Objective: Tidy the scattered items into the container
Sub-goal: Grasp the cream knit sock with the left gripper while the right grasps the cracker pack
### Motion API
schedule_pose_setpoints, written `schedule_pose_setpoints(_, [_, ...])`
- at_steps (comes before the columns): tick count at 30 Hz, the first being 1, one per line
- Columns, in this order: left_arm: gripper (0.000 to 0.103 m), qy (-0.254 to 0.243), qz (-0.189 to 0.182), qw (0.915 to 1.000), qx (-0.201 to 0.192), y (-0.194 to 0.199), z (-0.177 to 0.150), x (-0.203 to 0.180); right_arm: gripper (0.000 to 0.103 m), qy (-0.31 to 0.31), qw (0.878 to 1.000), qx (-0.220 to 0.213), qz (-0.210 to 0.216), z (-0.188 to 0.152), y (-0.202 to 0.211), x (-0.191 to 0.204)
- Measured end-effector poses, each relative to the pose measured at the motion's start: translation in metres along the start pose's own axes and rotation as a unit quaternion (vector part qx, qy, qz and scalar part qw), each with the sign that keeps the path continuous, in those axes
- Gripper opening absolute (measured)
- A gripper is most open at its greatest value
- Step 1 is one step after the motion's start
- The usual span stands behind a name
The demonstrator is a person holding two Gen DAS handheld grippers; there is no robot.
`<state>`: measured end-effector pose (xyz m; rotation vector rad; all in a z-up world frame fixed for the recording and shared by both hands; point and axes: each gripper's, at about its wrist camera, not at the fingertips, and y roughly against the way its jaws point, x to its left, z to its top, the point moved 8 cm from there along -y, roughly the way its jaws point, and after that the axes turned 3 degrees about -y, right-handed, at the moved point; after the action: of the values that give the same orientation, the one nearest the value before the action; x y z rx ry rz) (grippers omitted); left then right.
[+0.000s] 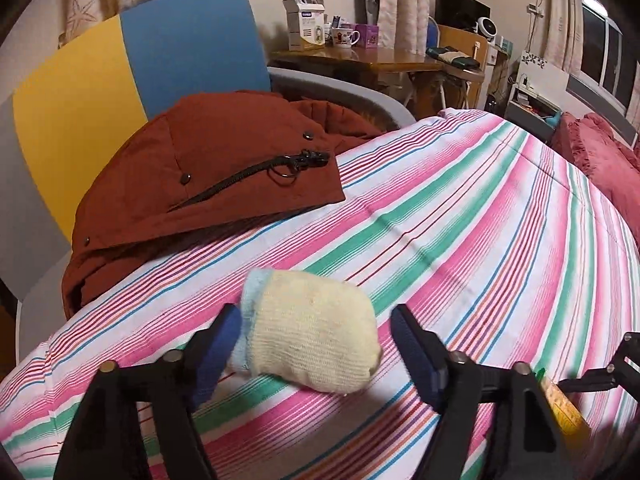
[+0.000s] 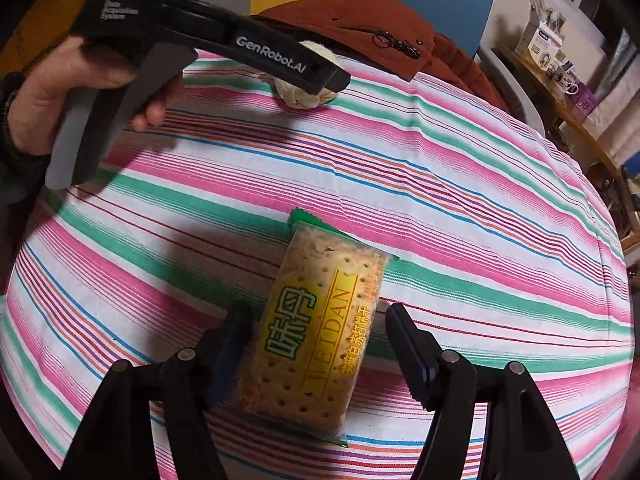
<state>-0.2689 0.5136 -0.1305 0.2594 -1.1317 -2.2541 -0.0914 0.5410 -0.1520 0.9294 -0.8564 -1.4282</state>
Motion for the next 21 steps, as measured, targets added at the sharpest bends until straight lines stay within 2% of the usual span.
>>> schedule_pose_setpoints(8, [0.062,-0.005,0.008,0.9999,0.002,0.002,-0.005,-0.003,0.069,0.001,1.0,-0.003,0.0,0.002,-0.001,-0.001])
schedule_pose_setpoints(9, [0.061,-0.001,0.009,1.0,0.002,0.003,-0.006,-0.003,0.068,0.005,1.0,-0.004,0.0,0.002,-0.001,0.0])
schedule_pose_setpoints(11, [0.059,0.008,0.009,0.9999,0.003,0.007,-0.009,-0.002,0.055,0.015,1.0,-0.007,0.007,0.003,0.001,0.006])
schedule_pose_setpoints(12, [0.058,0.015,0.008,0.9999,0.004,0.011,-0.011,-0.002,0.053,0.021,1.0,-0.009,0.007,0.003,0.001,0.008])
schedule_pose_setpoints(21, [0.057,0.05,0.01,0.9986,0.01,0.057,-0.053,-0.011,0.049,0.026,0.999,-0.021,0.007,0.005,0.001,0.012])
